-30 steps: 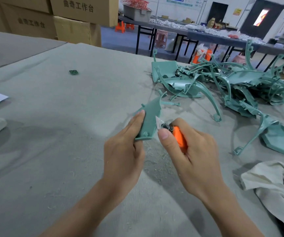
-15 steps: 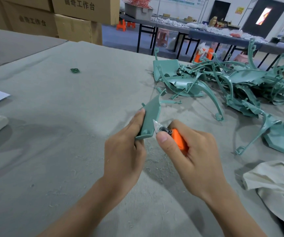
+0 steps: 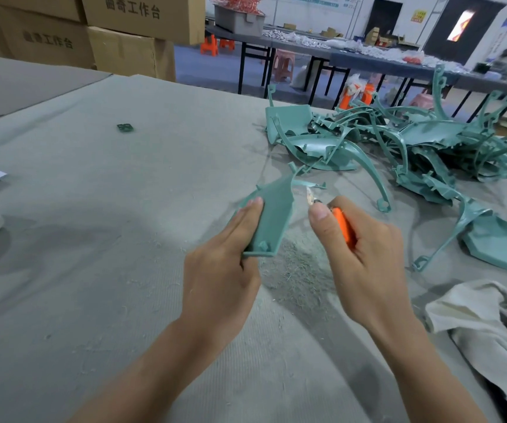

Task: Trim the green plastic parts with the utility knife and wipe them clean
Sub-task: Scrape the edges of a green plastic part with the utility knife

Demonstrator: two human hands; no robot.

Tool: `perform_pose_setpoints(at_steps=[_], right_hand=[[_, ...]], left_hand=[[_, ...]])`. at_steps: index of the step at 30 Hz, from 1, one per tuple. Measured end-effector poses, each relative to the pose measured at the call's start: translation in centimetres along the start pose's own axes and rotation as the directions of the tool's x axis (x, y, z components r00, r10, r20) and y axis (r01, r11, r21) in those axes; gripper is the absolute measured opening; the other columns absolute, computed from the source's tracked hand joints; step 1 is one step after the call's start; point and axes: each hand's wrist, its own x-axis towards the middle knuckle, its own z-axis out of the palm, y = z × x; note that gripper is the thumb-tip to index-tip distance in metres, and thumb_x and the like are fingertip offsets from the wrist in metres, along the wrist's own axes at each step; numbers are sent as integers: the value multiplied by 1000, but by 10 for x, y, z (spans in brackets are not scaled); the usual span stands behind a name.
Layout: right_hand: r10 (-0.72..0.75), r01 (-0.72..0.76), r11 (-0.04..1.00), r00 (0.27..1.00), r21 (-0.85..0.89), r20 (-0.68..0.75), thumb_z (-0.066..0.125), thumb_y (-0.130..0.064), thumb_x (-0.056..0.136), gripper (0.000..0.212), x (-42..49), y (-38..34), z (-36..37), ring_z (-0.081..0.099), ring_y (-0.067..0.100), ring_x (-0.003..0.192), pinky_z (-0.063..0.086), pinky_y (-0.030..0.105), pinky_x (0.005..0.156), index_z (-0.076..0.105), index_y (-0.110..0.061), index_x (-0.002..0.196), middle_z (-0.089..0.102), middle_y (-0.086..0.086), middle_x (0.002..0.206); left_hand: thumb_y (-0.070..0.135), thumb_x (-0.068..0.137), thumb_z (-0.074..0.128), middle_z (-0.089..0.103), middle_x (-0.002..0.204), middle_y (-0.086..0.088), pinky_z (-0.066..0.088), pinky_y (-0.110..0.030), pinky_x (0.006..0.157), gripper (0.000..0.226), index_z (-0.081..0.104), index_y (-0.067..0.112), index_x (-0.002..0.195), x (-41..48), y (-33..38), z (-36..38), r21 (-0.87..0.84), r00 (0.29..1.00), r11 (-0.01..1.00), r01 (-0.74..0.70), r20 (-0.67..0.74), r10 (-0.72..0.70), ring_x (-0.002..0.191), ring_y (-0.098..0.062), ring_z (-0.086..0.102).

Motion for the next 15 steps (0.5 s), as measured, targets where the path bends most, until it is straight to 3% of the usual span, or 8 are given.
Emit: perform_pose_setpoints(at_steps=[2,4,6,9,15], right_hand=[[-51,49,997,998,67,30,40,-55,99,50,-3,-1,0,39,14,44,27,24,45,44,-18,65,35,0,48],[-98,87,990,991,108,94,40,-58,98,52,-8,-6,4,40,18,44,31,33,44,43,-17,66,37,1,49],[-137,124,987,981,101,138,43,-58,97,49,-11,-12,8,39,17,45,32,36,44,39,-19,66,35,-3,50],[-161,151,986,973,71,166,47,-55,95,47,-11,-16,9,36,17,46,32,38,45,35,-22,65,31,-7,51],[-161,146,985,967,91,197,47,-54,95,49,-11,-16,8,38,18,45,32,40,45,38,-17,63,34,-2,49]], left_hand=[[11,73,35,72,110,-11,45,-26,67,60,63,7,125,2,-1,-1,49,1000,999,-1,7,1,92,-22,56],[7,78,39,74,101,-14,43,-24,67,53,65,6,124,6,-2,-3,104,999,994,33,-6,-33,82,-23,62],[-5,79,57,74,101,-13,43,-25,69,46,65,5,123,9,-4,-4,114,997,990,77,-15,-76,79,-29,70],[-11,74,75,74,98,-14,44,-28,69,55,63,6,125,7,-4,-5,105,995,991,88,27,-91,78,-32,71],[-11,73,76,74,98,-16,44,-29,69,56,63,5,126,5,-7,-5,76,998,995,64,23,-66,78,-32,71]])
